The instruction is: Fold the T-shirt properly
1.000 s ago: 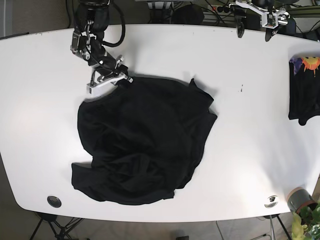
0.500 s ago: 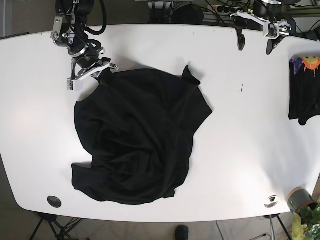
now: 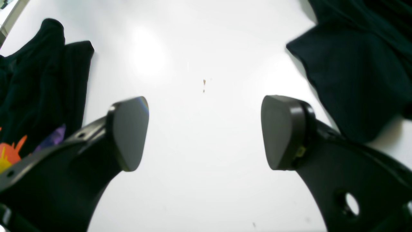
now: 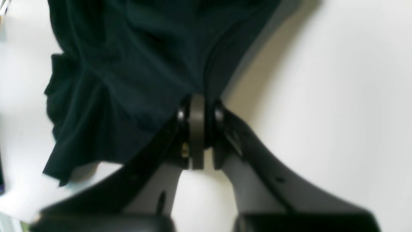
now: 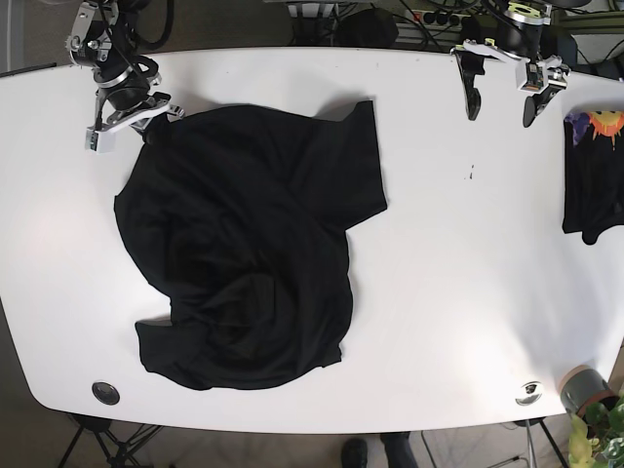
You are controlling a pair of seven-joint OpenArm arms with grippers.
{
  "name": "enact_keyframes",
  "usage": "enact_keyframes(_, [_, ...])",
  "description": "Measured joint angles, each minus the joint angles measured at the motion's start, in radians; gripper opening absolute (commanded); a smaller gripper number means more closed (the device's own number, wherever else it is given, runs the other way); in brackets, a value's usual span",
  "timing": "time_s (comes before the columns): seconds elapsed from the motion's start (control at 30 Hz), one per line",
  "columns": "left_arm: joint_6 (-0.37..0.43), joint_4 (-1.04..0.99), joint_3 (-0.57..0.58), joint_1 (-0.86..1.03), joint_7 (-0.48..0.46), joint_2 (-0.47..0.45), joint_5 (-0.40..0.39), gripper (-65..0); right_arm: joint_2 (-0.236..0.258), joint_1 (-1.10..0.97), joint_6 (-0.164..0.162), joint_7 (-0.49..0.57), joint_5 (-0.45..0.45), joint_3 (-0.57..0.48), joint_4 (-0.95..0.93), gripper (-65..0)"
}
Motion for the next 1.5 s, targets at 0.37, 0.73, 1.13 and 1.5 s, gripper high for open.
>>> enact_keyframes(0.37, [0.010,-0.003,0.108,-0.211,0.075,0.003,0.000,-11.3,0.000,-0.089,0.106,0.000,0.002,0.153,0.004,-62.9])
enact_keyframes(0.73, [-0.030,-0.005,0.137,-0.479,0.360,0.074,0.000,-10.8,-0.002,-0.105,0.137,0.000,-0.005,0.169,0.004,-62.9])
enact_keyframes(1.13, [-0.106,-0.071,0.160,-0.628,0.415,0.074,0.004,-10.8,0.072,0.036,0.137,-0.011,-0.013,0.167,0.004,-62.9])
enact_keyframes(1.5, [-0.110,-0.201,0.230,-0.749,0.419,0.074,0.006,-11.1,0.194,0.208,0.139,-0.020,-0.005,0.152,0.004,-62.9])
